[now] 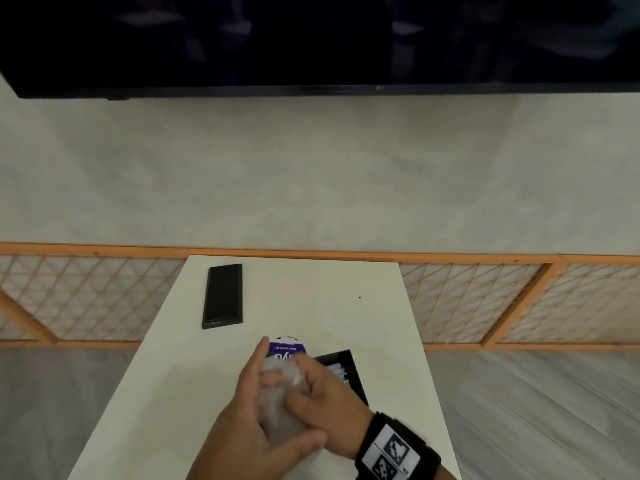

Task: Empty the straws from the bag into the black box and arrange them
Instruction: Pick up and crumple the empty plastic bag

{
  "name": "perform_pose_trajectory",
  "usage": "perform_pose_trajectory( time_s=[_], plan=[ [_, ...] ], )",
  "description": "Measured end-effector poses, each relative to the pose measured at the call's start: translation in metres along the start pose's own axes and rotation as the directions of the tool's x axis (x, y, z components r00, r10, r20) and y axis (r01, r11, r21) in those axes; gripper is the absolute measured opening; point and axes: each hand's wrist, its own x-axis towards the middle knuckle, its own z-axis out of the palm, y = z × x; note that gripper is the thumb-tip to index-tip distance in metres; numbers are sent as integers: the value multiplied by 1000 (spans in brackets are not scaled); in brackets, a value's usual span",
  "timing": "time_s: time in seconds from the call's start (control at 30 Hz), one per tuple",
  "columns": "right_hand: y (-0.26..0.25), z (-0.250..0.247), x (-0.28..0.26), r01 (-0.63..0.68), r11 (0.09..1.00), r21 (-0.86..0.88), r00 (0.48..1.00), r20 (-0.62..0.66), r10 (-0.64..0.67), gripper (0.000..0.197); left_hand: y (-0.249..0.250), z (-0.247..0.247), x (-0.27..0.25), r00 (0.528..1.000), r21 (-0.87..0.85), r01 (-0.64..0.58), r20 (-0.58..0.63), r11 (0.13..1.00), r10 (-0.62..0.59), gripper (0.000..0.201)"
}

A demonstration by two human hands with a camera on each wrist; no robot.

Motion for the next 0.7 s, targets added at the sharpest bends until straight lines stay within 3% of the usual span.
perform_pose_trajectory(
  time_s=[0.1,0.17,0.3,0.4,0.43,0.47,0.53,0.6,0.7],
  plan=[
    [-9,2,4,9,998,56,997,-72,-5,44,10,-7,-5,957,175,-129,-234,976,168,112],
    [-9,5,5,28,993,115,998,-65,-21,30,9,-6,-11,925,202,-175,-302,964,231,99],
    [-10,18,1,-68,945,320,997,-5,74,16,13,10,-19,974,61,-210,-72,976,214,70],
    [-9,28,-1,-184,856,483,980,29,195,9,14,23,-33,951,232,-290,-38,928,307,70],
    [-11,30,-2,-252,801,543,967,115,227,12,12,25,-36,933,298,-331,-39,896,358,71],
    [-13,35,-3,-312,726,613,949,172,263,29,10,26,-39,913,342,-371,-35,864,406,72],
    [-9,48,-13,-376,671,639,925,303,230,71,5,28,-40,858,336,-464,-62,820,510,67],
    [-6,64,-11,-416,654,632,905,358,229,80,-6,26,-36,814,315,-494,-158,810,559,58],
    [-4,81,-8,-479,565,672,876,404,262,76,-21,6,-30,853,347,-350,-265,870,449,67]
  ],
)
